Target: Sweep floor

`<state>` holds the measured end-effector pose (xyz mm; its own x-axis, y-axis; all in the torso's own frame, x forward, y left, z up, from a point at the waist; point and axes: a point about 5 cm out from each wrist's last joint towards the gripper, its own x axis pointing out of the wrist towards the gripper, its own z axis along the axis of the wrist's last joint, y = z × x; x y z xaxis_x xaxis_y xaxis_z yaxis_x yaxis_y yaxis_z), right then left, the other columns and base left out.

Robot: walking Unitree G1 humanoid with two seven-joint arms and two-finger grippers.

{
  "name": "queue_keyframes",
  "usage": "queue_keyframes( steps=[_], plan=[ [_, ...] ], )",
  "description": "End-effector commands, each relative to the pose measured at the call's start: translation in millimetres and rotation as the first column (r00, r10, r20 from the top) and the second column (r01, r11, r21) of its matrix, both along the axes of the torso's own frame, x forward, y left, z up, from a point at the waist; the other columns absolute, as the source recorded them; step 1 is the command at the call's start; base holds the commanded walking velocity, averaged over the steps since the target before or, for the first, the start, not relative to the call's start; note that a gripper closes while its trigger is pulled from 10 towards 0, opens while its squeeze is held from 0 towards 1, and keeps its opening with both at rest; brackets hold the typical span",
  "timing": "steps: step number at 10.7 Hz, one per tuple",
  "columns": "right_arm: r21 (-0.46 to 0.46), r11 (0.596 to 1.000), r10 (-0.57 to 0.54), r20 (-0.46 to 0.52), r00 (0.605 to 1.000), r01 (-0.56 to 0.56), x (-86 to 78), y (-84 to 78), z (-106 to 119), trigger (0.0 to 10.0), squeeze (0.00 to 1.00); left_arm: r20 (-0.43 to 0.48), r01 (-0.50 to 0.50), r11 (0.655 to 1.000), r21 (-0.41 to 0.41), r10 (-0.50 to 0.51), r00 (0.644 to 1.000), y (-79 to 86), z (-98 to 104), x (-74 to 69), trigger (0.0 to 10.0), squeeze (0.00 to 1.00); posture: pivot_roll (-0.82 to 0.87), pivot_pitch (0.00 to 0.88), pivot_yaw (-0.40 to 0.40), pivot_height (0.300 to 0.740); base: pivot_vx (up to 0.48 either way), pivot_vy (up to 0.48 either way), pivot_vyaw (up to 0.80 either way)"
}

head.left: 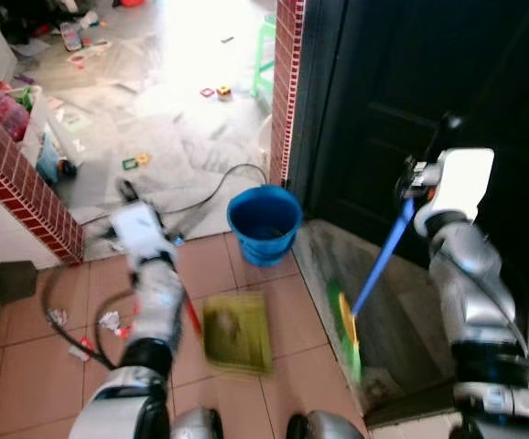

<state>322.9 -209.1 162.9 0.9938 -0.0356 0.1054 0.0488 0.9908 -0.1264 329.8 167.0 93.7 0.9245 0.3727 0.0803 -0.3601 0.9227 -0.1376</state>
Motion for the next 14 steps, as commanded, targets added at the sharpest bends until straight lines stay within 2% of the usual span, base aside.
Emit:
queue_keyframes(
  steps=[1, 2, 3, 4, 5, 6, 8, 9, 10, 12, 14],
  plan=[
    [-0.040, 0.999, -0.010, 0.001, 1.000, 0.010, -1.4, -1.8, -3, 10.0, 0.00, 0.074, 0.016, 0.999, -0.034, -0.014, 0.997, 5.8, 18, 3.1, 10.0, 0.00, -0.12, 0.032, 0.025, 0.740, 0.000, 0.000, 0.00],
    [-0.046, 0.999, -0.022, -0.018, 1.000, 0.021, -4.5, -1.5, -12, 10.0, 0.00, 0.135, 0.036, 0.999, -0.016, -0.034, 0.990, 17.0, 37, 0.2, 10.0, 0.00, -0.11, 0.015, 0.028, 0.740, 0.000, 0.000, 0.00],
    [-0.053, 0.998, -0.022, -0.027, 0.999, 0.020, -5.7, 0.1, -19, 10.0, 0.00, 0.182, -0.014, 1.000, 0.017, 0.011, 0.983, 29.7, 53, -2.1, 10.0, 0.00, -0.10, 0.006, 0.027, 0.740, 0.000, 0.000, 0.00],
    [-0.053, 0.998, -0.020, -0.032, 0.999, 0.018, -5.9, 1.7, -21, 10.0, 0.00, 0.211, -0.043, 0.999, 0.010, 0.040, 0.977, 37.2, 65, -3.2, 10.0, 0.00, -0.10, 0.001, 0.027, 0.740, 0.000, 0.000, 0.00],
    [-0.055, 0.998, -0.013, -0.038, 0.999, 0.011, -4.6, 4.5, -26, 10.0, 0.00, 0.259, -0.074, 0.997, -0.033, 0.080, 0.963, 47.6, 86, -3.2, 10.0, 0.00, -0.09, 0.000, 0.021, 0.740, 0.000, 0.000, 0.00],
    [-0.064, 0.998, -0.002, -0.037, 0.999, 0.000, -2.6, 6.6, -27, 10.0, 0.00, 0.281, -0.071, 0.996, -0.048, 0.082, 0.956, 52.1, 101, -4.7, 10.0, 0.00, -0.09, 0.000, 0.018, 0.740, 0.000, 0.000, 0.00],
    [-0.073, 0.997, -0.001, -0.023, 1.000, 0.000, 1.5, 5.5, -25, 10.0, 0.00, 0.305, -0.107, 0.992, -0.063, 0.121, 0.945, 60.4, 122, -12.9, 10.0, 0.00, -0.09, 0.000, 0.014, 0.740, 0.000, 0.000, 0.00],
    [-0.076, 0.997, -0.002, -0.023, 1.000, 0.000, 1.3, 4.6, -25, 10.0, 0.00, 0.332, -0.149, 0.987, -0.061, 0.161, 0.929, 68.3, 133, -13.4, 10.0, 0.00, -0.09, 0.000, 0.012, 0.740, 0.000, 0.000, 0.00],
    [-0.081, 0.997, 0.000, -0.028, 1.000, -0.002, 0.2, 4.1, -27, 10.0, 0.00, 0.375, -0.205, 0.977, -0.065, 0.214, 0.902, 80.4, 153, -13.9, 10.0, 0.00, -0.09, 0.000, 0.006, 0.740, 0.000, 0.000, 0.00],
    [-0.082, 0.996, 0.016, -0.030, 0.999, -0.018, 0.6, 8.9, -30, 10.0, 0.00, 0.427, -0.205, 0.971, -0.123, 0.238, 0.872, 87.6, 185, -9.4, 10.0, 0.00, -0.09, 0.000, 0.007, 0.740, 0.000, 0.000, 0.00],
    [-0.071, 0.997, 0.022, -0.031, 0.999, -0.024, 0.4, 12.4, -31, 10.0, 0.00, 0.466, -0.192, 0.971, -0.142, 0.237, 0.853, 85.1, 197, -4.7, 10.0, 0.00, -0.10, 0.000, 0.010, 0.740, 0.137, 0.000, -0.65]
  ],
)
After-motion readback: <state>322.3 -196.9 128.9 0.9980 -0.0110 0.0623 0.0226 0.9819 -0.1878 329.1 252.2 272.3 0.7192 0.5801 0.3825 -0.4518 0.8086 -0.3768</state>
